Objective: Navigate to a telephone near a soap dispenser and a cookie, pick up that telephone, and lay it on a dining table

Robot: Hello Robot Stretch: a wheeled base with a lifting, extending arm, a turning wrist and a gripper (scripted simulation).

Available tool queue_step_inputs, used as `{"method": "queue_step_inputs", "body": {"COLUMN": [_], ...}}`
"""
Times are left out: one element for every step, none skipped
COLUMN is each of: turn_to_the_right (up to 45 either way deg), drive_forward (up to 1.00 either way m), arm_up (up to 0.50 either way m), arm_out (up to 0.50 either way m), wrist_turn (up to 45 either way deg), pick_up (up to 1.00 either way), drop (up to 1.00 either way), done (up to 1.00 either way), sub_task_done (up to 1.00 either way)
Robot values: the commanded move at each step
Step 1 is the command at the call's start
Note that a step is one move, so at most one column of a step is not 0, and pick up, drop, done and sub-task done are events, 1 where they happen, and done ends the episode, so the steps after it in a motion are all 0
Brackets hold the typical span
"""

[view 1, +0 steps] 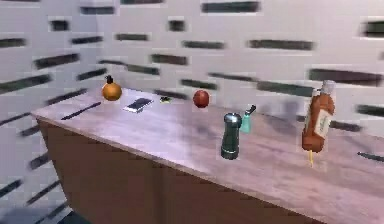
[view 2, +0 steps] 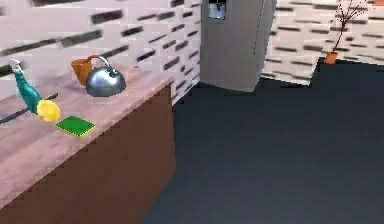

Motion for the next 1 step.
{"method": "queue_step_inputs", "body": {"turn_to_the_right": [-45.0], "drive_forward": [0.0], "arm_up": [0.0], "arm_out": [0.0], "wrist_turn": [0.0], "pick_up": [0.0], "drop": [0.0], "done": [0.0], "sub_task_done": [0.0]}}
